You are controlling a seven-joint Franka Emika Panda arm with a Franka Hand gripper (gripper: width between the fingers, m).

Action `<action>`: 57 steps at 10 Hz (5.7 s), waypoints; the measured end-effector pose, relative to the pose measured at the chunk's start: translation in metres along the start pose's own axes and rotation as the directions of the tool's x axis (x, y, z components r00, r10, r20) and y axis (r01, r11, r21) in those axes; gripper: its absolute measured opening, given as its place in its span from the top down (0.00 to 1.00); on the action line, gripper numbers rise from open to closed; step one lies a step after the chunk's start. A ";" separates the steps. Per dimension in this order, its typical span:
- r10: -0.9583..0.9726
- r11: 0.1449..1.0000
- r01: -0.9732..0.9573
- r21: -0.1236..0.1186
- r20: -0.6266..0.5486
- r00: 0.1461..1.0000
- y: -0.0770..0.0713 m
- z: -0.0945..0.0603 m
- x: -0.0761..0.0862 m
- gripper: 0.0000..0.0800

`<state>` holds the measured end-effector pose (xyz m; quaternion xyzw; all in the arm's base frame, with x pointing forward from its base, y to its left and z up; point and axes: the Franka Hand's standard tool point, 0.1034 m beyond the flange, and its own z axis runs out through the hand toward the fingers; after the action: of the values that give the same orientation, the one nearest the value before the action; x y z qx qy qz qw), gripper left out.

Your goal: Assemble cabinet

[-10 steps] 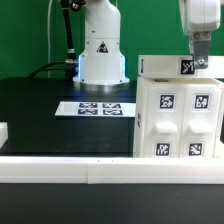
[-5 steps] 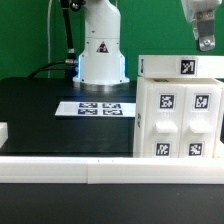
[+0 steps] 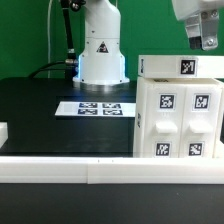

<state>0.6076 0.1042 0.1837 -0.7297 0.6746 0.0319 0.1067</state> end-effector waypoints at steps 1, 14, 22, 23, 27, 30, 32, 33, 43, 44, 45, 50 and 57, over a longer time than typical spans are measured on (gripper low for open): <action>-0.151 0.988 0.151 -0.018 -0.001 0.988 -0.002 -0.001 -0.001 0.00; -0.978 0.188 0.977 -0.101 0.070 0.196 -0.004 -0.003 0.010 0.00; -0.817 -0.575 0.810 -0.112 0.125 -0.563 -0.009 -0.001 0.010 0.00; -0.793 -0.608 0.786 -0.111 0.132 -0.595 -0.009 -0.001 0.012 0.00; -0.519 -0.854 0.514 -0.083 0.212 -0.828 -0.005 0.003 0.012 0.00; -0.316 -0.947 0.318 -0.038 0.268 -0.910 -0.003 0.003 0.016 0.00; -0.224 -0.973 0.228 -0.018 0.284 -0.932 -0.003 0.002 0.018 0.00; -0.181 -0.982 0.186 -0.008 0.289 -0.940 -0.002 0.003 0.020 0.00; -0.221 -0.973 0.229 -0.008 0.295 -0.929 0.009 0.018 0.031 0.26; -0.224 -0.973 0.232 -0.009 0.296 -0.928 0.009 0.018 0.033 0.31; -0.225 -0.973 0.232 -0.009 0.296 -0.928 0.009 0.018 0.033 0.31; -0.363 -0.930 0.365 -0.052 0.292 -0.885 0.009 0.017 0.035 0.31; -0.836 -0.546 0.810 -0.213 0.198 -0.511 0.009 0.019 0.035 0.31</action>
Offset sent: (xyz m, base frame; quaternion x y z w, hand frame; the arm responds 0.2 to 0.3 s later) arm 0.0000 0.0000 0.0000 0.0000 0.0000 -0.1938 0.9810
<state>0.6037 0.0730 0.1577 -0.9480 -0.3129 -0.0172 -0.0551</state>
